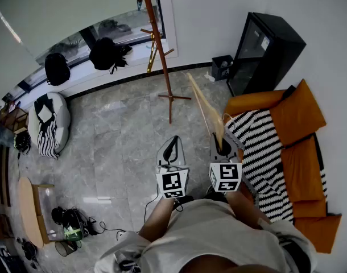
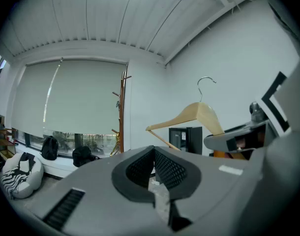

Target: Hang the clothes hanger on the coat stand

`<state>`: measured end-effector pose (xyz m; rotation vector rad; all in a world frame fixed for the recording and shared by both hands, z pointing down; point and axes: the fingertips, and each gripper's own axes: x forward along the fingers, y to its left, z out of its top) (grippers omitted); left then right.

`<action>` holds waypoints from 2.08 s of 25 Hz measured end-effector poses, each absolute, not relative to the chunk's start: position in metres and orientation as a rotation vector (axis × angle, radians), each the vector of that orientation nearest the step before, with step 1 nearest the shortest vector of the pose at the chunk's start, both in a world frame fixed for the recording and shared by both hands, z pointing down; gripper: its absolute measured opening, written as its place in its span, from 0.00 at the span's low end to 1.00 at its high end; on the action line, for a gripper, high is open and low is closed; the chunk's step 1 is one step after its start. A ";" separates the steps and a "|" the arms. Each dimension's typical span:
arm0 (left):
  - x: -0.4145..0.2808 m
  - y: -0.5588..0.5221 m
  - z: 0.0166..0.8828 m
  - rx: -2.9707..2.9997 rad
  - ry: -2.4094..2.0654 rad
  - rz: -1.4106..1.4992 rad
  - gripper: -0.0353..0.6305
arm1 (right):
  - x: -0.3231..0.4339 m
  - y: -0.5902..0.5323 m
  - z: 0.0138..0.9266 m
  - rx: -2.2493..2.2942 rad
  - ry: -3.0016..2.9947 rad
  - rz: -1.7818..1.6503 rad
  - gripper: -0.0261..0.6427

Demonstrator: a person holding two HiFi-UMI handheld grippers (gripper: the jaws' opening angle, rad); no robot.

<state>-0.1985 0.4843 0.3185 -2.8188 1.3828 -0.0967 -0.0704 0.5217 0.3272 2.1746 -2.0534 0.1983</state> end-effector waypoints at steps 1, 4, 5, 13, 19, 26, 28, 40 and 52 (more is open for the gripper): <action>-0.200 0.485 0.318 -2.817 1.384 -0.096 0.07 | -0.072 0.523 0.327 2.174 -2.051 0.198 0.08; -0.204 0.487 0.317 -2.812 1.376 -0.100 0.07 | -0.075 0.524 0.328 2.174 -2.045 0.200 0.08; -0.205 0.487 0.318 -2.811 1.370 -0.102 0.07 | -0.077 0.525 0.328 2.173 -2.043 0.201 0.08; -0.213 0.497 0.327 -2.836 1.316 -0.128 0.07 | -0.095 0.532 0.335 2.157 -2.070 0.236 0.08; -0.236 0.494 0.329 -2.869 1.319 -0.107 0.07 | -0.114 0.531 0.336 2.152 -2.056 0.233 0.08; -0.288 0.489 0.341 -2.853 1.346 -0.141 0.07 | -0.152 0.529 0.346 2.105 -2.039 0.214 0.08; -0.303 0.485 0.345 -2.822 1.356 -0.169 0.07 | -0.164 0.529 0.349 2.099 -2.030 0.211 0.08; -0.290 0.435 0.346 -2.863 1.360 -0.169 0.07 | -0.157 0.467 0.344 2.068 -2.068 0.220 0.08; -0.230 0.345 0.332 -2.822 1.355 -0.203 0.07 | -0.104 0.371 0.335 2.000 -2.132 0.212 0.08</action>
